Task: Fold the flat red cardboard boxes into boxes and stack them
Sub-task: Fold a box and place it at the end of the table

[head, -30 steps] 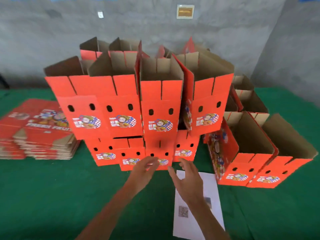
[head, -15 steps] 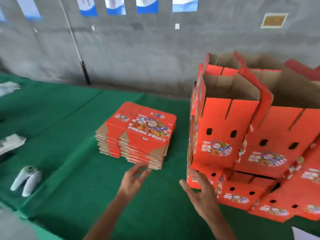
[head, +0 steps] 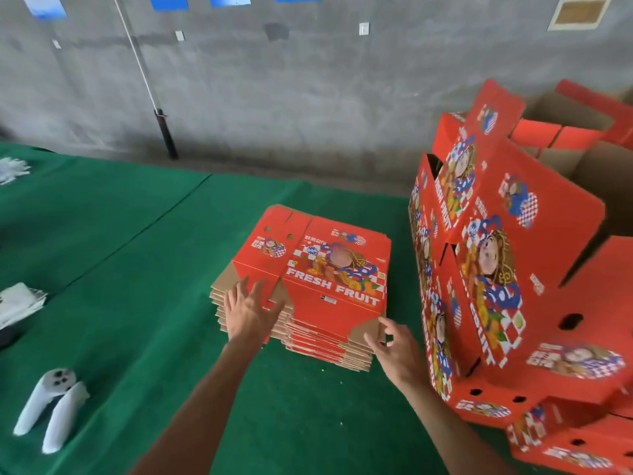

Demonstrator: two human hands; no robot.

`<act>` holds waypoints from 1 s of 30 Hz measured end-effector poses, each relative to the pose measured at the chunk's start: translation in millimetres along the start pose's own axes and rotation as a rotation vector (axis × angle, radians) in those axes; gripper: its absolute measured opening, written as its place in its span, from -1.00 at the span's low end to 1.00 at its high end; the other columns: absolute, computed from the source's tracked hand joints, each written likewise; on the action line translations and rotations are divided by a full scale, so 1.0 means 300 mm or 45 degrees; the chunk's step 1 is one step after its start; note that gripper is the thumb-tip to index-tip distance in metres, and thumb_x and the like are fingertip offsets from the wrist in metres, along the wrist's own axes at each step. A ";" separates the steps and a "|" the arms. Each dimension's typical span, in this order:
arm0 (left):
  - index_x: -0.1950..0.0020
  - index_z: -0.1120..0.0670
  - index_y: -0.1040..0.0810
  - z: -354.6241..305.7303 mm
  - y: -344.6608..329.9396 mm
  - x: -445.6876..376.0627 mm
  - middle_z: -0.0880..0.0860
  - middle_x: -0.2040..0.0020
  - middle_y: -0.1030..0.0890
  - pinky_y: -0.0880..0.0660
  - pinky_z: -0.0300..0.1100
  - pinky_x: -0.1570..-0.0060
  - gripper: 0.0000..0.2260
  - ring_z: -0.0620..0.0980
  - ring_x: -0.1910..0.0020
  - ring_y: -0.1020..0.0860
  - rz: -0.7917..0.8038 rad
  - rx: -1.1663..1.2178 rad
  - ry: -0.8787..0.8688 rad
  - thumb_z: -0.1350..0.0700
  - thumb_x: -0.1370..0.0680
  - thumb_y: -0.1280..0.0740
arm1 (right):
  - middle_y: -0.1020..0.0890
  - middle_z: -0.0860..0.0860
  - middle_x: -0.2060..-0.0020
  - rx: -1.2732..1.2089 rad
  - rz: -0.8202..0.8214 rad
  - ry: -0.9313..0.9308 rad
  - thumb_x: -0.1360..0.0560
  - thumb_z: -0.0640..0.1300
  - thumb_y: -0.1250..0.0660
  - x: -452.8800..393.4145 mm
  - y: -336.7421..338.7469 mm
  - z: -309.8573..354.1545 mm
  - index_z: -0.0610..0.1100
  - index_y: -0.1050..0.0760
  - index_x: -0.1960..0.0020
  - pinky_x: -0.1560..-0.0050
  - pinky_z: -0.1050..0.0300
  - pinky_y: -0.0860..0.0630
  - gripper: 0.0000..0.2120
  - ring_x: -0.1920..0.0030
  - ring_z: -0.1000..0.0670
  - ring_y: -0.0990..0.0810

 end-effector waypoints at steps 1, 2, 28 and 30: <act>-0.51 -0.03 -0.40 0.021 -0.020 -0.026 0.15 -0.55 -0.32 -0.18 0.14 -0.54 -0.35 0.18 -0.51 -0.27 0.036 -0.047 0.025 -0.32 -0.52 -0.38 | -0.50 -0.04 -0.29 0.028 0.018 -0.041 -0.53 0.30 -0.36 -0.015 -0.022 -0.011 0.02 -0.38 -0.52 -0.05 0.12 -0.60 -0.34 -0.11 0.04 -0.59; -0.54 -0.02 -0.34 0.043 -0.040 -0.047 0.16 -0.57 -0.30 -0.18 0.14 -0.54 -0.32 0.19 -0.52 -0.26 0.073 -0.084 0.057 -0.35 -0.53 -0.34 | -0.50 -0.05 -0.27 0.040 0.029 -0.076 -0.52 0.28 -0.39 -0.026 -0.039 -0.020 -0.01 -0.40 -0.51 -0.03 0.14 -0.58 -0.34 -0.09 0.03 -0.58; -0.38 0.16 -0.42 -0.092 0.093 -0.109 0.07 -0.05 -0.68 -0.64 -0.05 0.08 -0.73 0.09 -0.01 -0.70 0.116 -0.742 -0.182 0.17 -0.68 -0.21 | -0.58 -0.01 -0.02 -0.599 -0.238 0.043 -0.58 -0.24 -0.42 0.012 0.057 0.147 -0.12 -0.43 -0.24 0.18 0.29 -0.60 -0.72 0.02 0.02 -0.63; -0.26 0.16 -0.47 -0.070 0.217 -0.095 0.17 0.02 -0.70 -0.59 0.03 0.12 -0.80 0.22 0.04 -0.69 0.000 -0.466 -0.095 0.11 -0.69 -0.19 | -0.52 -0.04 -0.05 -0.457 -0.362 0.150 -0.59 -0.25 -0.39 0.047 0.150 0.201 -0.14 -0.46 -0.35 0.08 0.32 -0.60 -0.65 -0.01 0.17 -0.57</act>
Point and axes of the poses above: each hand's wrist, its own x-axis away from the middle knuckle, its own y-axis out of the back of the hand, z = x × y, the point moved 9 cm from there along -x, towards the middle knuckle
